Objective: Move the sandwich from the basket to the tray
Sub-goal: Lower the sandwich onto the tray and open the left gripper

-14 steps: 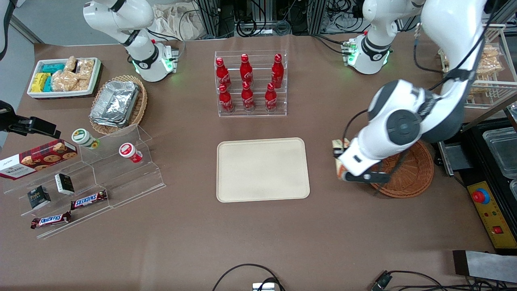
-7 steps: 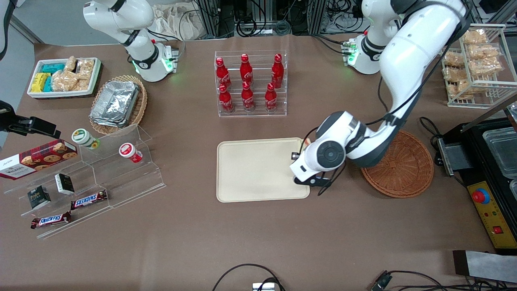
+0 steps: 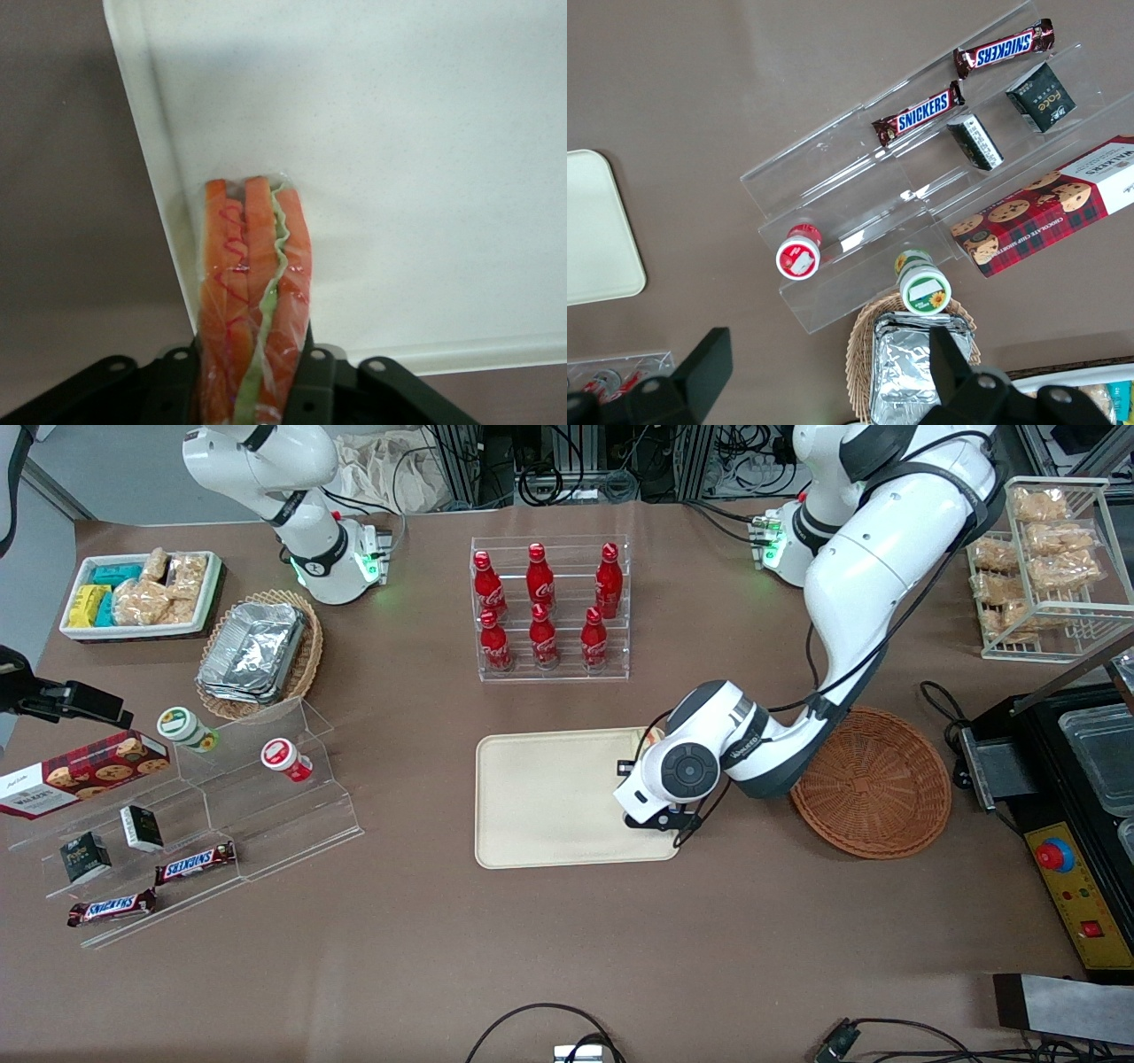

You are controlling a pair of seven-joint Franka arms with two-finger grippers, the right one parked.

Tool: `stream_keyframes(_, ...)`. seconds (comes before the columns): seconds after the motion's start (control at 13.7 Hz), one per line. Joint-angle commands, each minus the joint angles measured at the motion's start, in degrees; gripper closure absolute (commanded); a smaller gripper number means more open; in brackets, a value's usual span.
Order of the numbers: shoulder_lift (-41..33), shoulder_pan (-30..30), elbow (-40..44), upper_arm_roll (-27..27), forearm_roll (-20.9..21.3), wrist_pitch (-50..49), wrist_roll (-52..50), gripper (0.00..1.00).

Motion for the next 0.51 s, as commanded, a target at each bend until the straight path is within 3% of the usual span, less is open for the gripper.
stream_keyframes(0.0,-0.3,-0.4,2.1,0.2,0.1,-1.5,-1.2,0.00)
stream_keyframes(0.44,-8.2,3.4,2.4,-0.2,-0.2,-17.8,-1.2,0.00)
